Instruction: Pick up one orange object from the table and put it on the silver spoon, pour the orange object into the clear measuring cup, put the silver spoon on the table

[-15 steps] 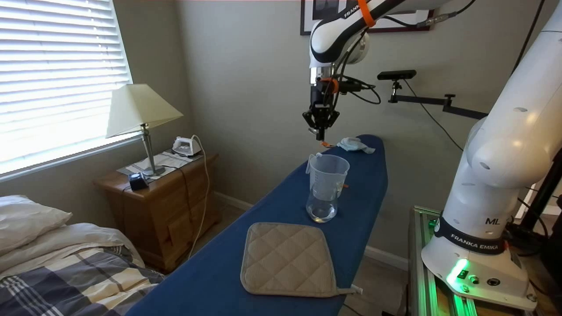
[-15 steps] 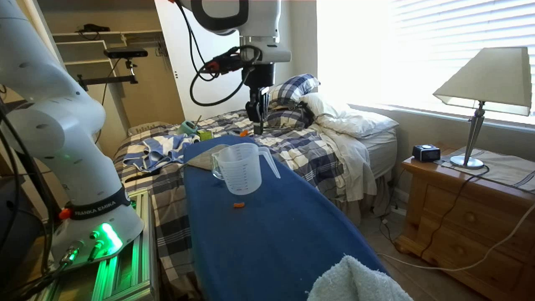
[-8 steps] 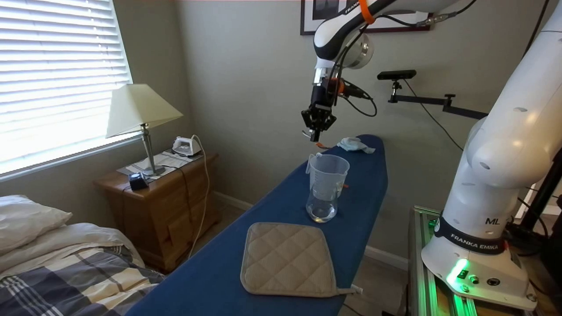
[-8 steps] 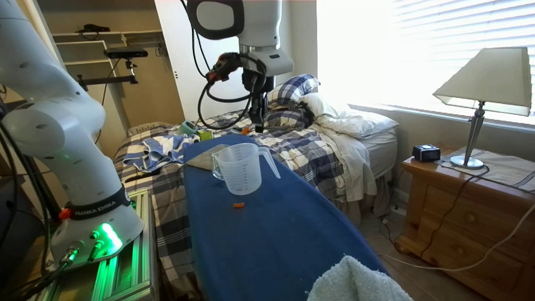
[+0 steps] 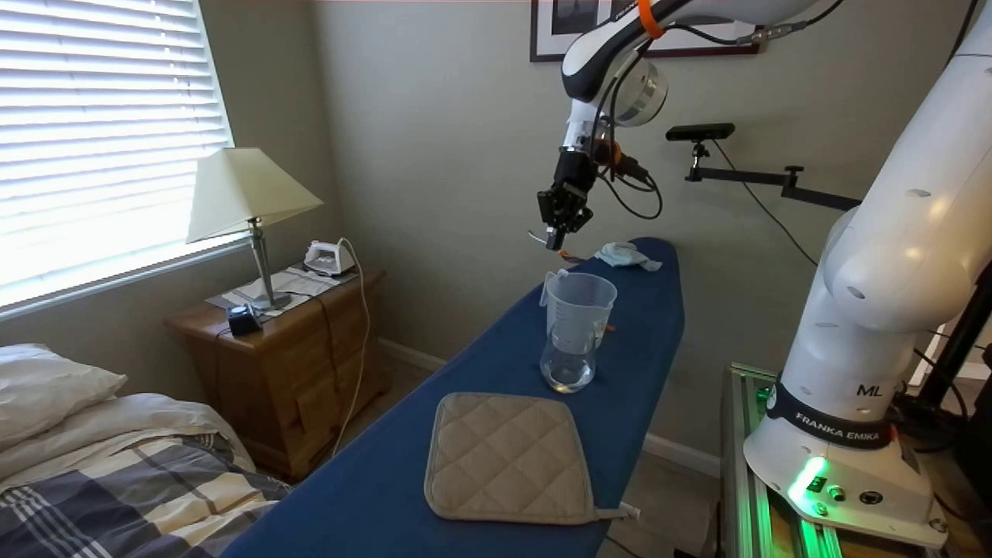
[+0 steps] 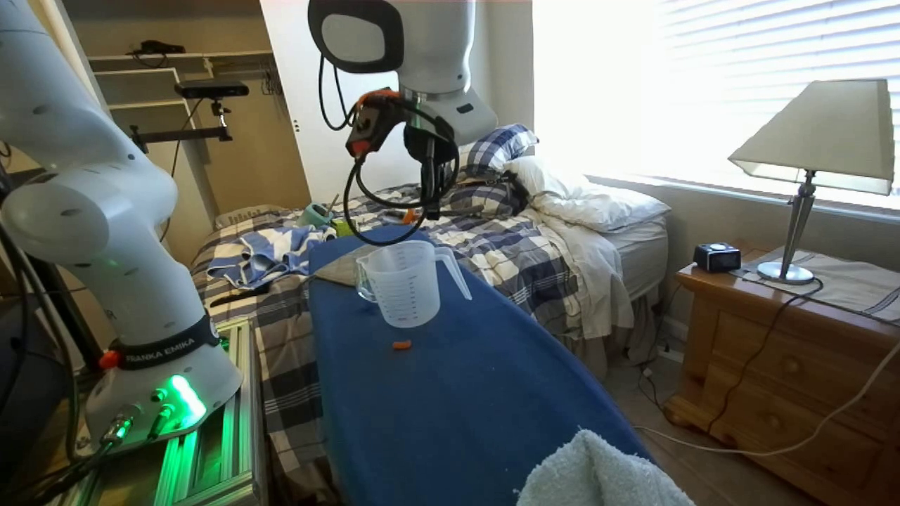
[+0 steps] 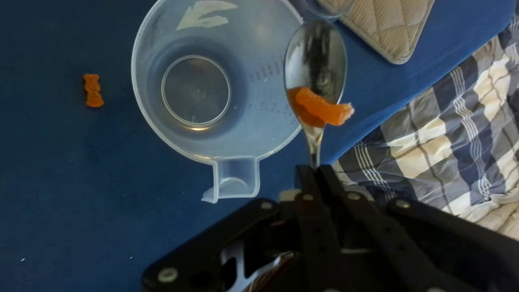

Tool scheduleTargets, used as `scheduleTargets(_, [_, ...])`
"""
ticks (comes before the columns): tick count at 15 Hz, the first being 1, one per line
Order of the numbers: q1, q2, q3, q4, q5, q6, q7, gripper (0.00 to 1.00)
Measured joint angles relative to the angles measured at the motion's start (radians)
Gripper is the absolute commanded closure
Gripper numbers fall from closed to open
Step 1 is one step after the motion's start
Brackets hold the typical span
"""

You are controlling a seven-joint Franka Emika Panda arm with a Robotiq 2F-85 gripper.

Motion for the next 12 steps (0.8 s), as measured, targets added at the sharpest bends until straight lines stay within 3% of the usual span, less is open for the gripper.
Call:
scheduleTargets(6, [0.0,-0.001,-0.016,0.011,0.026,-0.027,-0.141,0.97])
scheduleTargets(12, [-0.001,-0.001,-0.031,0.023,0.049,-0.046,-0.197,0.97])
